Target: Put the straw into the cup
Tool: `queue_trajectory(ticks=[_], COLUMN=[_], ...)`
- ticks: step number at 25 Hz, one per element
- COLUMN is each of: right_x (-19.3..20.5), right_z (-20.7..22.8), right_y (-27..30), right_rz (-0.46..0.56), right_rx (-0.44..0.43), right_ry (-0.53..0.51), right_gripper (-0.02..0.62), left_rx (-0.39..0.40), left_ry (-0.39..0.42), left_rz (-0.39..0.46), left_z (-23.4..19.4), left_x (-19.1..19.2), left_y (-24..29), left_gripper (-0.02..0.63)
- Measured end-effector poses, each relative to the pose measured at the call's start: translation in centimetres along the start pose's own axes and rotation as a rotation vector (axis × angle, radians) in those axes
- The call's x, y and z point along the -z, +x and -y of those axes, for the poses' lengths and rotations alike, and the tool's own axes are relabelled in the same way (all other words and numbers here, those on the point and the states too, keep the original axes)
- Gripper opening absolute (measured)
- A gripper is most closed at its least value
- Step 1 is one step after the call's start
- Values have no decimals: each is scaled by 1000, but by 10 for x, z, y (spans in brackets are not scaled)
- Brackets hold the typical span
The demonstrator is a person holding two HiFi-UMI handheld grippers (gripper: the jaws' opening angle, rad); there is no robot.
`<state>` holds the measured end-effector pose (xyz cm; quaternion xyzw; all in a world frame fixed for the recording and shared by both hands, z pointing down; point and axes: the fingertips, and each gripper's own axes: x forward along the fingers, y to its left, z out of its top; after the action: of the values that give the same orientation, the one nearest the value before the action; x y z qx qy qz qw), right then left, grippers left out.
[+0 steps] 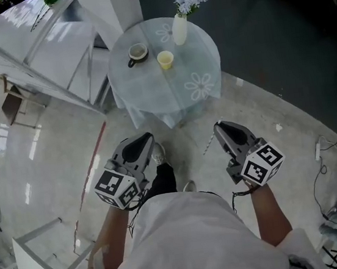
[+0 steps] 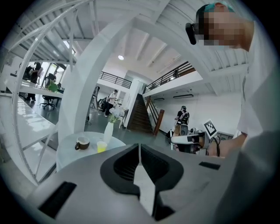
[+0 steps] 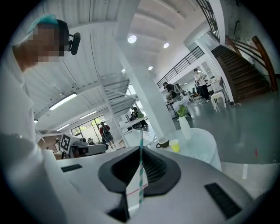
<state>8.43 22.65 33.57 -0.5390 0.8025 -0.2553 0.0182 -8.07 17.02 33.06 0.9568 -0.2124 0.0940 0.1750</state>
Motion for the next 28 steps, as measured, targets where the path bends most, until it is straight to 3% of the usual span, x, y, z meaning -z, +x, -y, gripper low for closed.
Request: queue_trajectory(ticks=[16, 28], right_x=[-50, -80], right_z=[44, 59], right_y=[132, 203], right_rz=[-30, -31], right_rx=[75, 123], right_ry=[5, -8], right_gripper=[37, 37], left_rx=[62, 123], left_ry=[-18, -24], left_rz=[-31, -42], left_z=[-139, -202], left_x=[-46, -70], left_y=[63, 89], left_gripper=[35, 31])
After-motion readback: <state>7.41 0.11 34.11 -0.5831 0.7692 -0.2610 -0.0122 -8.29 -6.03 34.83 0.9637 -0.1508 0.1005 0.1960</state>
